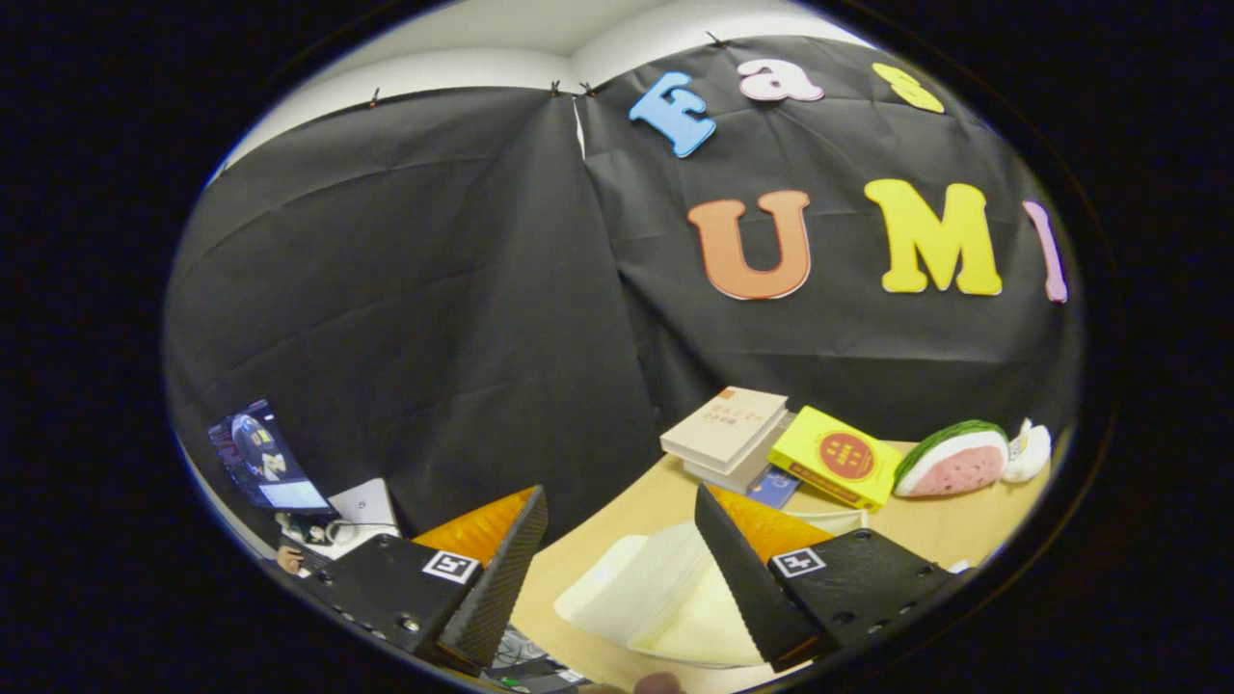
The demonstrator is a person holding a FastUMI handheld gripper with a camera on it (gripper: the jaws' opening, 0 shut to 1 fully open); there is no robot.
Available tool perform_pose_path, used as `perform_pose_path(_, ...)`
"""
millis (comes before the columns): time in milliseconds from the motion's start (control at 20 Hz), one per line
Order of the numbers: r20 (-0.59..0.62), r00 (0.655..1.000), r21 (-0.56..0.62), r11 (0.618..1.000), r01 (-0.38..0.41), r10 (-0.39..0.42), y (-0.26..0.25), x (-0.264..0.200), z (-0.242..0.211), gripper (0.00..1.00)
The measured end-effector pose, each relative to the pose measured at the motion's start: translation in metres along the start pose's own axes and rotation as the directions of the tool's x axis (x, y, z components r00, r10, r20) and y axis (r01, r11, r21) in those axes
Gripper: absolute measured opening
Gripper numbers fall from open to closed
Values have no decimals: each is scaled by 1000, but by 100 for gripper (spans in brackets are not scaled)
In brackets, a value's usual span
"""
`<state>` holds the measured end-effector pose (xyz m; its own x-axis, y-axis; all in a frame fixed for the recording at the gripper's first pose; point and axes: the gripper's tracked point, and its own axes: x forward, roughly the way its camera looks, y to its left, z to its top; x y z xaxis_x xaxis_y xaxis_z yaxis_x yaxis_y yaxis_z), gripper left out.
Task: Open the storage box then place both shoes into the box .Put the left shoe in first, then the right shoe, with the right side of both shoes facing outward in a uniform manner.
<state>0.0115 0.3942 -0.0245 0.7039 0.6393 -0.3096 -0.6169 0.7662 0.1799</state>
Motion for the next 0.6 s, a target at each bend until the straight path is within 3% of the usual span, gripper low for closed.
perform_pose_path(300, 38, 991, 34, 991, 129, -130, -92, -50, -5, 95)
perform_pose_path(600, 38, 960, 98, 957, 272, -276, -207, -117, -32, 95)
